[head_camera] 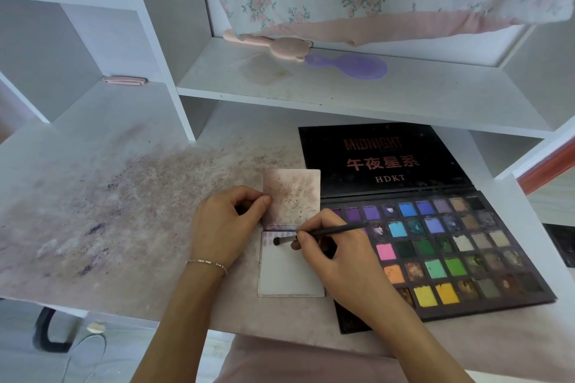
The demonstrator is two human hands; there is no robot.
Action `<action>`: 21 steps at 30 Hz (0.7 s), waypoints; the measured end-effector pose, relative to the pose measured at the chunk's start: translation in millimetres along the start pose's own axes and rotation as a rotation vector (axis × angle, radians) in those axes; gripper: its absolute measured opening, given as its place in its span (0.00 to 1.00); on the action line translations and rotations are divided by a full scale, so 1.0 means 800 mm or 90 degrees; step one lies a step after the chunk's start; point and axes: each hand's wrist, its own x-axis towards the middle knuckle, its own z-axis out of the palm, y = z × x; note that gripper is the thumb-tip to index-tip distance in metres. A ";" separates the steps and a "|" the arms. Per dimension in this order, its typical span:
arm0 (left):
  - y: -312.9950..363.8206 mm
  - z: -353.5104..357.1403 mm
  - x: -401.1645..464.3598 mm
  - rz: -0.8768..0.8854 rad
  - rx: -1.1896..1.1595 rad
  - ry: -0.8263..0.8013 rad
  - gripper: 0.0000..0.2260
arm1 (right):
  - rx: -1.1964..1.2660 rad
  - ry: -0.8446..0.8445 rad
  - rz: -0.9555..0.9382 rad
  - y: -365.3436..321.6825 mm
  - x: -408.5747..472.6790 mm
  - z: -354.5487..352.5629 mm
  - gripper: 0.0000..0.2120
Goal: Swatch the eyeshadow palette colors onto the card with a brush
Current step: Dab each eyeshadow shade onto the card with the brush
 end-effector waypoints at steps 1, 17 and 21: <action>0.000 0.000 0.000 0.002 0.001 -0.001 0.09 | 0.002 -0.003 0.002 0.000 0.000 0.000 0.07; 0.001 -0.001 0.000 -0.001 0.001 -0.004 0.09 | 0.134 0.179 -0.071 0.004 -0.008 -0.023 0.15; 0.001 -0.001 -0.001 -0.005 0.004 -0.002 0.07 | 0.136 0.221 -0.036 0.013 -0.014 -0.053 0.16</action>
